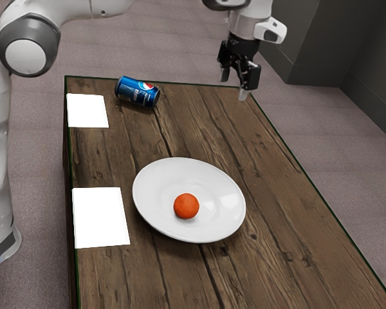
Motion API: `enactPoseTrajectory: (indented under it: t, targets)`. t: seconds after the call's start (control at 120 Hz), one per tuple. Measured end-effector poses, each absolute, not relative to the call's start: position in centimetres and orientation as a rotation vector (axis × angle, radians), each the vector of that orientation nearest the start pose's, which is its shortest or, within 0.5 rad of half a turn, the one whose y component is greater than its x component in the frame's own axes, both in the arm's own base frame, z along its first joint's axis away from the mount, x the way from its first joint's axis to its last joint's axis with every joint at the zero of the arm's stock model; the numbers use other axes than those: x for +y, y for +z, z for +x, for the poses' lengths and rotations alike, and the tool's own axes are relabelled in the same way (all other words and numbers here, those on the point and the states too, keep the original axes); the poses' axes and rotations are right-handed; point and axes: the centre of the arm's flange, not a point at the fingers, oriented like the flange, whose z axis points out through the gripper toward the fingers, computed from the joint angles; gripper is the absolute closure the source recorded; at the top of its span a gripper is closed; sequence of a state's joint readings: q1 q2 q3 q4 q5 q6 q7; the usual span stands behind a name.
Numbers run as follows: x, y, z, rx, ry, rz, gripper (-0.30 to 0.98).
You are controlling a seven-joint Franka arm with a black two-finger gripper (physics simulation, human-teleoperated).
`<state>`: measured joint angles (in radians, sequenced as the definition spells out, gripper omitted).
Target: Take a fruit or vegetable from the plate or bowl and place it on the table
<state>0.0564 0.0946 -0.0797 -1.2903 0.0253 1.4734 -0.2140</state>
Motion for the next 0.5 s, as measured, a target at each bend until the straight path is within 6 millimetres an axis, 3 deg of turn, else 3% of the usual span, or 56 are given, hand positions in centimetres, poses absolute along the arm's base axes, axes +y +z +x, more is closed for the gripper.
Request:
enactPoseTrajectory:
  t: [0.25,0.35,0.433,0.5]
  targets:
    - [-1.6,69.5,57.0,-0.284,-0.132,-3.121,0.0]
    - [-5.4,69.1,56.1,-0.145,-0.059,-3.141,0.0]
    - [-9.7,67.8,54.8,0.022,0.027,-3.144,0.0]
    - [-11.8,66.6,53.7,0.121,0.095,-3.142,0.0]
